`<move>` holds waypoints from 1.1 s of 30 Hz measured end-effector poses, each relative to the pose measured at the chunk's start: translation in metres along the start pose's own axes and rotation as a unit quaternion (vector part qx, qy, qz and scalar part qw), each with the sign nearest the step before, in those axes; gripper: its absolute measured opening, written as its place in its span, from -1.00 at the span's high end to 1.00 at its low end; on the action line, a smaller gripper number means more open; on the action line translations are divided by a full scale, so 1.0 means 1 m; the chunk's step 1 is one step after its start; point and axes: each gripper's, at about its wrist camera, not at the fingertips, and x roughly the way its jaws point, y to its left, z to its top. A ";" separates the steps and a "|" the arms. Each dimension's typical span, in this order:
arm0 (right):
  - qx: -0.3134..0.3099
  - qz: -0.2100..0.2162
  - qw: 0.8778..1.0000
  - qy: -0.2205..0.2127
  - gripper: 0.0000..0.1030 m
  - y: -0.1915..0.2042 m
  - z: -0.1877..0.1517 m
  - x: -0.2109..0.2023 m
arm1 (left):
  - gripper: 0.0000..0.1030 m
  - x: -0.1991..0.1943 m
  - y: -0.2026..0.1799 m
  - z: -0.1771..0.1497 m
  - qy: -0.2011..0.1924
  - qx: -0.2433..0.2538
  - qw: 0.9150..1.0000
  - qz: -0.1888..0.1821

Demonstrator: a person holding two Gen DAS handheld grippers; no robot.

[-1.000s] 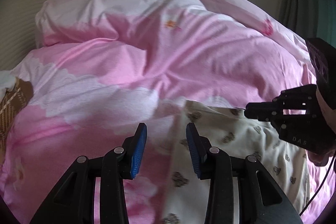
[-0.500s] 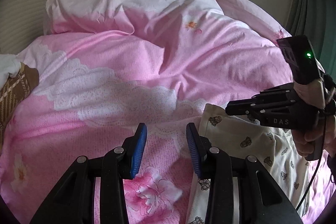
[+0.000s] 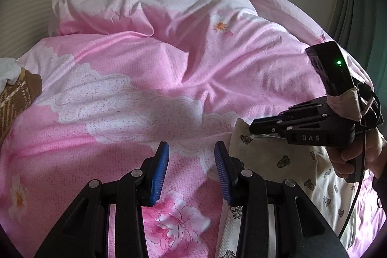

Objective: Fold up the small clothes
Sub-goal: 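Fold the gripped side over the shirt with the right tool, release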

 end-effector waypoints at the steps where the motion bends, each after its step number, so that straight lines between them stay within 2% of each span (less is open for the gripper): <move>1: 0.000 -0.006 1.000 -0.005 0.90 -0.001 0.000 -0.002 | 0.25 0.000 0.000 0.000 0.000 -0.001 1.000 0.000; 6: 0.011 -0.014 0.999 -0.029 0.86 -0.007 -0.003 -0.019 | 0.25 0.000 0.000 0.000 0.001 -0.002 1.000 -0.003; 9: 0.021 -0.002 1.000 -0.022 0.36 -0.011 -0.001 -0.021 | 0.25 -0.001 -0.001 0.000 0.000 -0.002 1.000 -0.004; 13: 0.014 0.003 1.000 -0.007 0.32 -0.008 0.003 -0.012 | 0.25 0.000 -0.001 0.000 0.000 -0.002 1.000 -0.004; 17: -0.002 -0.006 1.000 -0.003 0.35 0.001 0.006 -0.001 | 0.25 0.000 0.000 0.000 0.001 -0.002 1.000 -0.005; 21: -0.012 -0.011 1.000 0.005 0.85 0.006 0.009 0.008 | 0.25 0.000 0.000 0.000 0.001 -0.004 1.000 -0.005; 26: -0.020 -0.003 1.000 -0.002 0.94 0.010 0.012 0.007 | 0.25 0.001 0.002 0.000 0.001 -0.008 1.000 -0.006; 30: -0.014 -0.013 0.999 -0.027 0.95 0.010 0.023 0.003 | 0.25 0.000 0.001 -0.001 0.000 -0.008 1.000 -0.007; 33: -0.014 -0.015 0.999 -0.025 0.95 0.012 0.030 0.006 | 0.25 0.001 0.001 0.000 0.001 -0.008 1.000 -0.007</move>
